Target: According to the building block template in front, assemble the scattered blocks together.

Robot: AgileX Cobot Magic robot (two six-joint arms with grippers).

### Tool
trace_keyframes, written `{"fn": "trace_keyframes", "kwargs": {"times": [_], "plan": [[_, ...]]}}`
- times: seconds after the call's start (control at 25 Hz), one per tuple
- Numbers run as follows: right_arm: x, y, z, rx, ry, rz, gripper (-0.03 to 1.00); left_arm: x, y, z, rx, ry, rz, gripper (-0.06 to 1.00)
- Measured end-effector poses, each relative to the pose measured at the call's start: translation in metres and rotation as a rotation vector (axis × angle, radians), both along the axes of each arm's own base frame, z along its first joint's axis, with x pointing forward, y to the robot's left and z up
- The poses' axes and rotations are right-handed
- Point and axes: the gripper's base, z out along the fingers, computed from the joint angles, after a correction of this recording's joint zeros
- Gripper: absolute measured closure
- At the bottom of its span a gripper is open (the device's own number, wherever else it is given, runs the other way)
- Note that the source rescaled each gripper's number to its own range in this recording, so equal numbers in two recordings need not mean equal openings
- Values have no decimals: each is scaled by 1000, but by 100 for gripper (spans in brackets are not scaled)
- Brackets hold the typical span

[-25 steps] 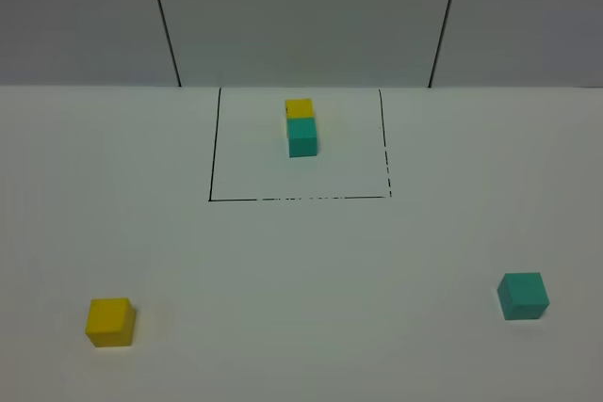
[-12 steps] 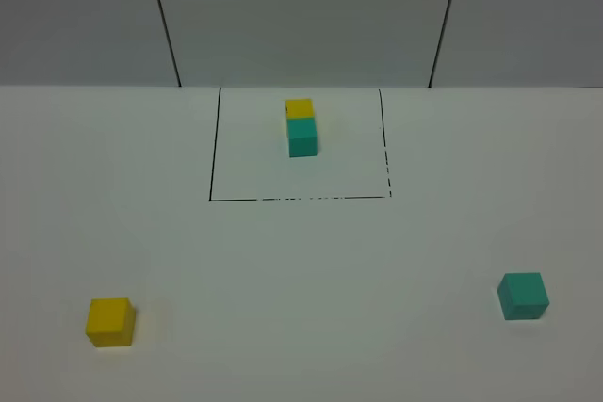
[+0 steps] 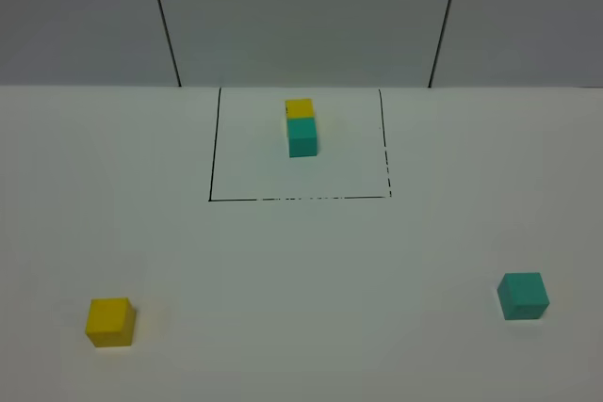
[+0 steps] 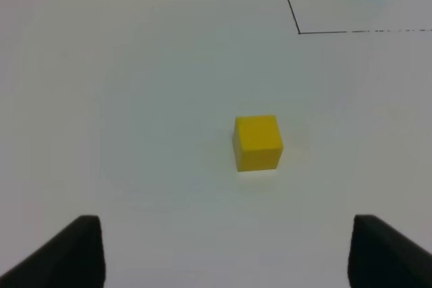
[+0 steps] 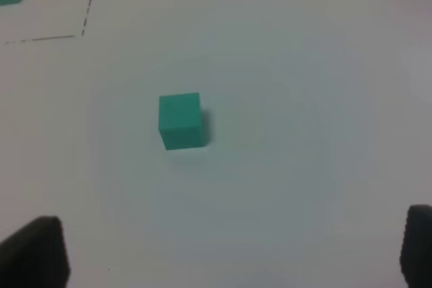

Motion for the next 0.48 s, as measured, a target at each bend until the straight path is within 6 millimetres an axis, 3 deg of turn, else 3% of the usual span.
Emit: {"fn": "trace_keyframes", "kwargs": {"times": [0.48], "plan": [[0,0,0,0,0,0,-3,0,0,0,0,0,0,31]]}}
